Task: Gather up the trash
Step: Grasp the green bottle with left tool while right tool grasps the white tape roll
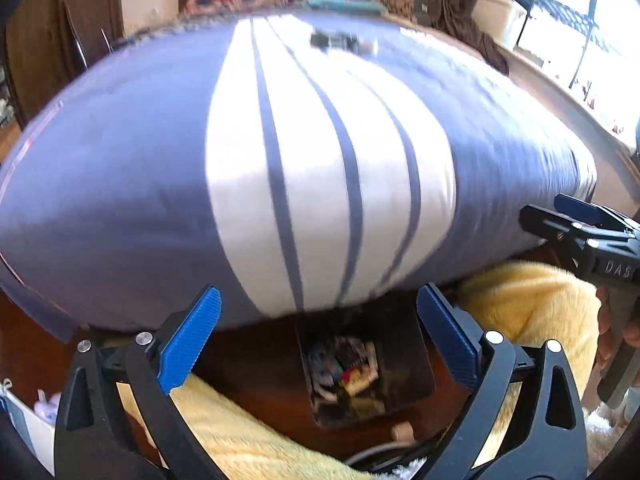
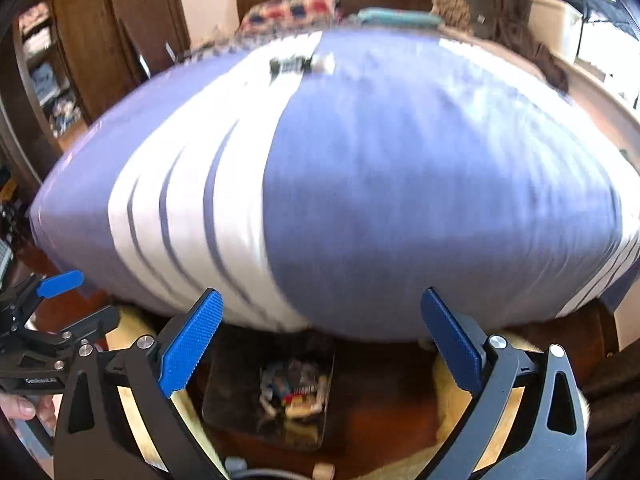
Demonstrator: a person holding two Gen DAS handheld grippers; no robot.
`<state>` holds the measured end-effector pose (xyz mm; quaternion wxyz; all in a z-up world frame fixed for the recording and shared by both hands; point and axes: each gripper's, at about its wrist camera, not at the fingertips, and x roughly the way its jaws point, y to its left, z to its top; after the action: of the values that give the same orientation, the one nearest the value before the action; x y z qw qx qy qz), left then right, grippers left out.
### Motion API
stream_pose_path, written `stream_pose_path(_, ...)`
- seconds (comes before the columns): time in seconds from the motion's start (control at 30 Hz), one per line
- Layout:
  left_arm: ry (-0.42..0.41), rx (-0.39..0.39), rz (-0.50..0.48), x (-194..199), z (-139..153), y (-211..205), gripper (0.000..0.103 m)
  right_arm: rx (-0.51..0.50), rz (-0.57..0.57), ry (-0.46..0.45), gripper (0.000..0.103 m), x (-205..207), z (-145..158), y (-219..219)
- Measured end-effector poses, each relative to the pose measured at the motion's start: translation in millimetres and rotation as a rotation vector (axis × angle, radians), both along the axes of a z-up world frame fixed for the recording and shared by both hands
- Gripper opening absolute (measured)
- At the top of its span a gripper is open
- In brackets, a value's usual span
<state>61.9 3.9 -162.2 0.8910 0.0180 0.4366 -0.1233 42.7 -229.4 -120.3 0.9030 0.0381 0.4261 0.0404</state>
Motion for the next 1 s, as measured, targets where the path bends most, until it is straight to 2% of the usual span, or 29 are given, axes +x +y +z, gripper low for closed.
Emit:
stream_pose_path(0.23, -0.094, 0.028, 0.024, 45, 41, 4, 0.094, -0.030, -0.033, -0.067, 0.099, 46, 33, -15)
stream_pose_path(0.4, -0.097, 0.053, 0.031, 92, 50, 1, 0.094, -0.020, -0.036, -0.064, 0.099, 101, 43, -21)
stream_pose_path(0.87, -0.039, 0.078, 0.023, 225, 37, -15, 0.094, -0.019, -0.008, 0.019, 0.099, 259, 14, 3)
stream_pose_path(0.93, -0.032, 0.080, 0.016, 241, 36, -18, 0.094, -0.016, -0.002, 0.037, 0.092, 278, 8, 6)
stream_pose_path(1.0, -0.028, 0.077, 0.011, 252, 34, -21, 0.094, -0.006, 0.010, 0.061, 0.079, 299, 0, 10)
